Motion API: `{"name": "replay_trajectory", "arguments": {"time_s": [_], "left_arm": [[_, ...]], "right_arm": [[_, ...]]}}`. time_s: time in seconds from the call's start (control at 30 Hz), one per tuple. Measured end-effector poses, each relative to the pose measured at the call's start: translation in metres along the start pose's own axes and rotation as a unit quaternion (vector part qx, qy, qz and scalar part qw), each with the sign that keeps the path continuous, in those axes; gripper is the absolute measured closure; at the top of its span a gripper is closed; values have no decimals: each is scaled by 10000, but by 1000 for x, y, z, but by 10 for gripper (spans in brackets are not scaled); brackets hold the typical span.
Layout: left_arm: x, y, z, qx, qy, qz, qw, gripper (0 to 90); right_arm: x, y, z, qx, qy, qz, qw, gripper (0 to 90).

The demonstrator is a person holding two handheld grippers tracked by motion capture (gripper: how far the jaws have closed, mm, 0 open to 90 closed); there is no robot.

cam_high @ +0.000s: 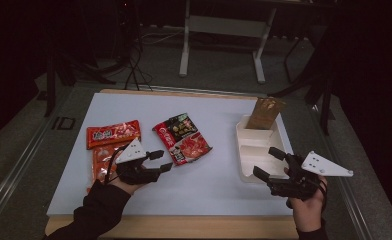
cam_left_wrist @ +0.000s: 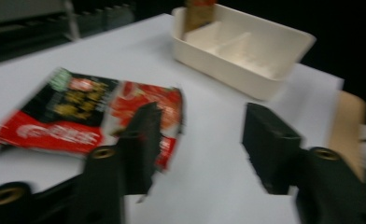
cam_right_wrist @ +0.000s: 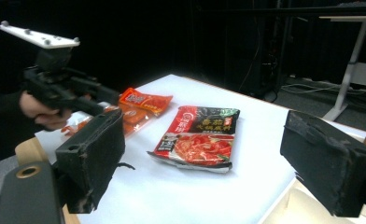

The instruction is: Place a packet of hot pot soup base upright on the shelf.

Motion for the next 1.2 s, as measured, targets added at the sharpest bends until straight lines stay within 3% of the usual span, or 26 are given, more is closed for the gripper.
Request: {"name": "replay_trajectory", "arguments": {"time_s": [0.2, 0.27, 0.33, 0.57, 0.67, 0.83, 1.1, 1.2], "left_arm": [[-27, 12, 15, -16, 275, 263, 9993, 638], [-35, 14, 19, 11, 305, 338, 9990, 653], [-49, 15, 26, 96, 312, 409, 9986, 744], [-81, 17, 35, 11, 304, 666, 9973, 887], [-95, 18, 36, -88, 331, 791, 9963, 899], [-113, 19, 38, -48, 337, 914, 9952, 900], [-149, 25, 42, -169, 303, 1149, 9928, 900], [-154, 25, 42, -191, 266, 1215, 9921, 900]], "right_arm": [[1, -8, 3, -49, 35, 86, 9999, 140], [0, -8, 3, -53, 50, 90, 9999, 140], [-2, -10, 4, -37, 114, 101, 9999, 140], [-3, -17, 6, -67, 171, 178, 9997, 140], [-4, -21, 6, -90, 203, 230, 9995, 140], [-4, -22, 5, -96, 202, 203, 9995, 140], [-9, -29, 5, -60, 254, 298, 9992, 141], [-10, -30, 6, -11, 249, 319, 9992, 143]]}}
Point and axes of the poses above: each handheld gripper's, and its own axes: x roughly backward along the jaws, y roughly out of its top, z roughly to its left, the point moved 5 cm from there along -x, roughly forward along the jaws, and after that the axes turned 2 degrees about -z, right-handed, at the moved point
